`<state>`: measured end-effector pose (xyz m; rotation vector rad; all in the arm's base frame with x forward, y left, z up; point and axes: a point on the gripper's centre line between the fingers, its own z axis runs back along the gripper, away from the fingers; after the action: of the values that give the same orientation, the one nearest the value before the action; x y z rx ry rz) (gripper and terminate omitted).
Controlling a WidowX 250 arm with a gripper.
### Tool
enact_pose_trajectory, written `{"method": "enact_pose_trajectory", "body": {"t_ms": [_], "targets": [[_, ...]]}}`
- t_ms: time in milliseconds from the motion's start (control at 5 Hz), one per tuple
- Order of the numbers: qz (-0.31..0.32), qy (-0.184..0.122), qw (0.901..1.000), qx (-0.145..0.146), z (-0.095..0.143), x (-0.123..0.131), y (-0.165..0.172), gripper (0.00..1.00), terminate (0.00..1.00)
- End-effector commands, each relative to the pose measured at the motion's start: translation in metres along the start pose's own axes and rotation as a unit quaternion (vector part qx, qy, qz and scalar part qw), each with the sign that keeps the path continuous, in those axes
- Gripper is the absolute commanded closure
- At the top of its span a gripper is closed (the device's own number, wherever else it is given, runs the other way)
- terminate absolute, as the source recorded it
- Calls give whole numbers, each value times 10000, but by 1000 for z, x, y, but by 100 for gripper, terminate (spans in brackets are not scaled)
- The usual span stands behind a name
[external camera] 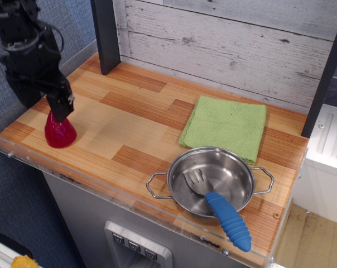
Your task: Move food straight back to the wall
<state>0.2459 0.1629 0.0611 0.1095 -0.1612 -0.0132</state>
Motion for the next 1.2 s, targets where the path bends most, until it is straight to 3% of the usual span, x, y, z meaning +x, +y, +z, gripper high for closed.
{"method": "enact_pose_trajectory", "body": {"t_ms": [0,600,800,1000], "targets": [[-127,185,9997,133,-20,0,0,0,0],[-232,256,9992,187,-30,1,-1,0,0],[-178,210,9994,201,-27,0,2,100,0],[-186,200,9994,195,-26,0,3,100,0]]}}
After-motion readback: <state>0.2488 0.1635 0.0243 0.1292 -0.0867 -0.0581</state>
